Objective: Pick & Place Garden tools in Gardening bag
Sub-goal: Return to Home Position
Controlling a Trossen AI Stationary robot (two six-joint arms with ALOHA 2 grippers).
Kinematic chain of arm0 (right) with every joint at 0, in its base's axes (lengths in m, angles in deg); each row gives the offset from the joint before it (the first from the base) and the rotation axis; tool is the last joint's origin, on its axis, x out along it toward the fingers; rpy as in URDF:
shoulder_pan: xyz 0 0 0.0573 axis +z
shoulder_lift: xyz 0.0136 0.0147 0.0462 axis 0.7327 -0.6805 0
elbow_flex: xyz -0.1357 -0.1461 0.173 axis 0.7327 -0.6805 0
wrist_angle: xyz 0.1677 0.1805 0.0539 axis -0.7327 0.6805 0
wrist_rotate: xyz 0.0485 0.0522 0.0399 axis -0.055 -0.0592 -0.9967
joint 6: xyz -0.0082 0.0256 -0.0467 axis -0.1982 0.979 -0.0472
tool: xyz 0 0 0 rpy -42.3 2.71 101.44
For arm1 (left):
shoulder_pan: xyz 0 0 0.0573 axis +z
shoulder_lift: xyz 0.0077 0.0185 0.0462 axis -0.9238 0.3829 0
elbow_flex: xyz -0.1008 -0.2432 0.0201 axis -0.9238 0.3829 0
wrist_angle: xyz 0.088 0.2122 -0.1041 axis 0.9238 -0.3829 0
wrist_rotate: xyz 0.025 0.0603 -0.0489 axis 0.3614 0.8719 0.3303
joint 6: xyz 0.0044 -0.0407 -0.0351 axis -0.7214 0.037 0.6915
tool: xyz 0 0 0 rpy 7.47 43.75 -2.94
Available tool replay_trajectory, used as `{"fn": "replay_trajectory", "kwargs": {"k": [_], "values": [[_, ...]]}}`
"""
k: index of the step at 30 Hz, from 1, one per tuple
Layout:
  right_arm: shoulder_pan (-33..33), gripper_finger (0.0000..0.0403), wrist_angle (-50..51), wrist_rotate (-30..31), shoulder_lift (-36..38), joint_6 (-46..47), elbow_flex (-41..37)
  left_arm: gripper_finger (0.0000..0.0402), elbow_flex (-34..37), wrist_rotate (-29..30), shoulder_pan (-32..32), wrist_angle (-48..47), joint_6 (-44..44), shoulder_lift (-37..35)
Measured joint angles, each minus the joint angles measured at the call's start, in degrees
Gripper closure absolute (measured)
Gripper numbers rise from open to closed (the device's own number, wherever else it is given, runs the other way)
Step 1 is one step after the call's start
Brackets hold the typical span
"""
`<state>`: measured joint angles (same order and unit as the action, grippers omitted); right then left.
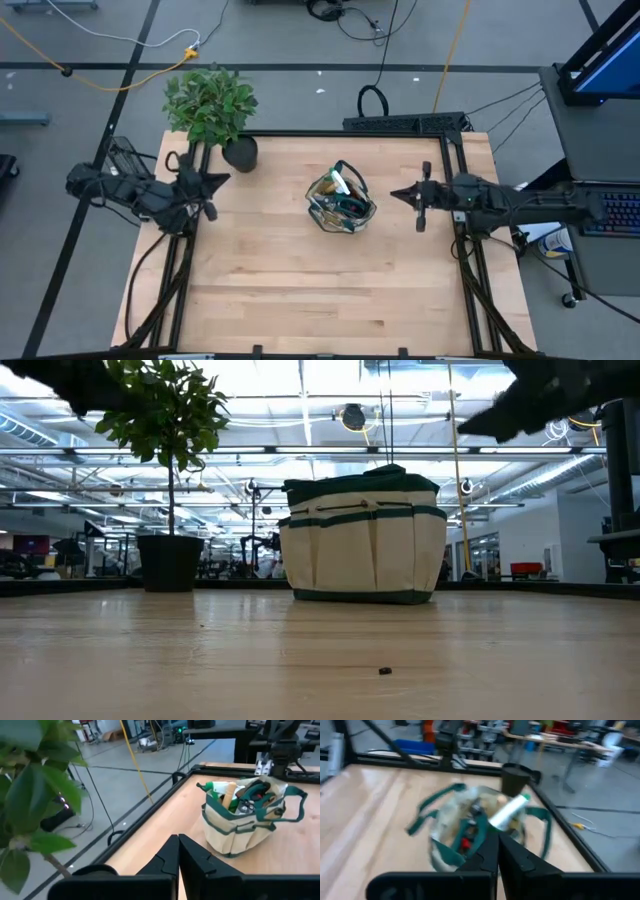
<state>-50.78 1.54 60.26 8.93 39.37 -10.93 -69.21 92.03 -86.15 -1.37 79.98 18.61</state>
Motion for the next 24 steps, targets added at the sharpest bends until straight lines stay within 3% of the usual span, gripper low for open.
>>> {"fn": "replay_trajectory", "kwargs": {"k": [4,9,15,19,24], "values": [[-0.04,0.0402,-0.58,4.58,6.03,1.43,-4.55,0.0398,4.21,-0.36,-0.01,3.02,-0.82,-4.62],[-0.04,0.0402,-0.67,2.87,13.82,2.85,-8.15,0.0392,13.79,-5.65,-0.01,13.78,-4.32,-9.68],[-0.02,0.0402,-0.62,2.59,20.22,4.47,-11.21,0.0395,26.73,-15.05,0.15,41.95,-18.73,-12.23],[-0.02,0.0402,-0.63,-1.94,22.63,4.49,-12.47,0.0394,33.80,-21.48,1.63,57.07,-29.06,-12.18],[-0.02,0.0402,-0.65,-3.15,25.60,4.52,-12.68,0.0394,34.83,-22.84,4.51,57.63,-28.69,-12.21]]}}
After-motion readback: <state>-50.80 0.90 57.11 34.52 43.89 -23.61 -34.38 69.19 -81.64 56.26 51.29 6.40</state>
